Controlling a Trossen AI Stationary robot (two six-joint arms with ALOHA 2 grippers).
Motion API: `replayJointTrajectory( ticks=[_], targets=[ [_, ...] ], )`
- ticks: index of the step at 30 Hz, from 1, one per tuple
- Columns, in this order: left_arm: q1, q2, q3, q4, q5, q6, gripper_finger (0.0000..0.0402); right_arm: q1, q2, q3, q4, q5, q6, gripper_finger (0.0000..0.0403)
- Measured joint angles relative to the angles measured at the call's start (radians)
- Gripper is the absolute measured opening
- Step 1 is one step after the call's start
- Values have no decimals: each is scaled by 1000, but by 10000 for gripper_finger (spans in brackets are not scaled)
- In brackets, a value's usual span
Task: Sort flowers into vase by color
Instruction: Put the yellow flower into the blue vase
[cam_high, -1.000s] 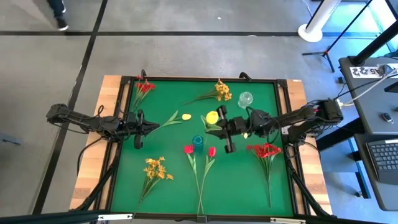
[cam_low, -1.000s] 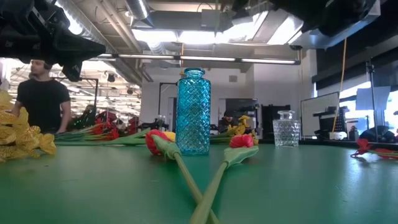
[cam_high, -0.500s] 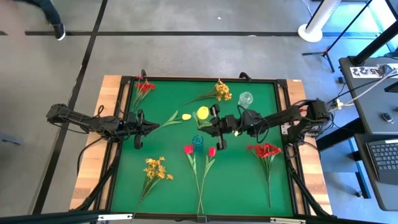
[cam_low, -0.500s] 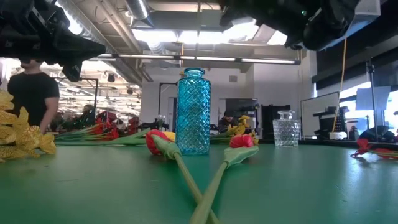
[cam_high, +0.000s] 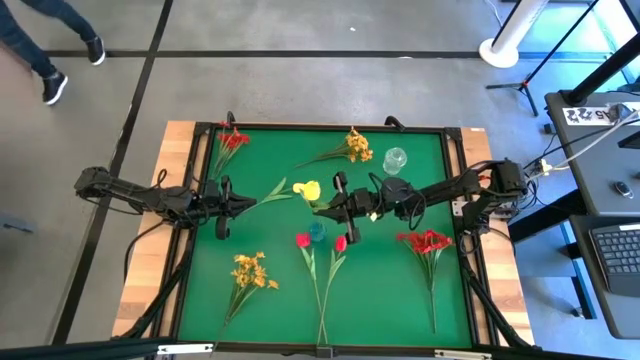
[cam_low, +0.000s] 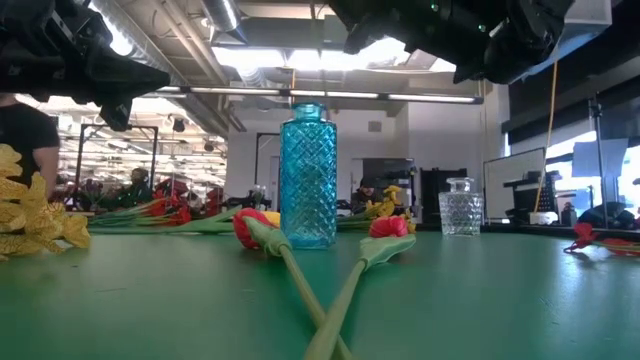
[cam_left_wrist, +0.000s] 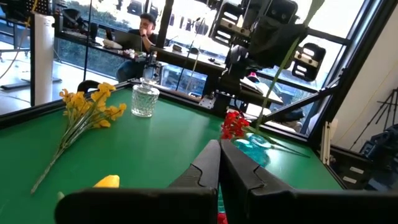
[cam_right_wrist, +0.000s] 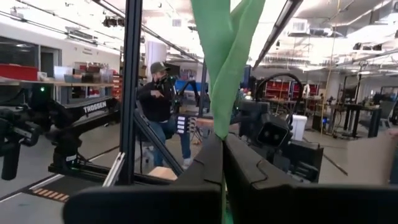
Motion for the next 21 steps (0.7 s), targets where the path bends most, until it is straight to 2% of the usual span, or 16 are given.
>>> replayJointTrajectory(
  ticks=[7,21],
  targets=[
    [0,0,0,0,0,0,0,-4,0,0,0,27,-25,11],
    [0,0,0,0,0,0,0,-16,-3,0,92,16,-16,14]
  ],
)
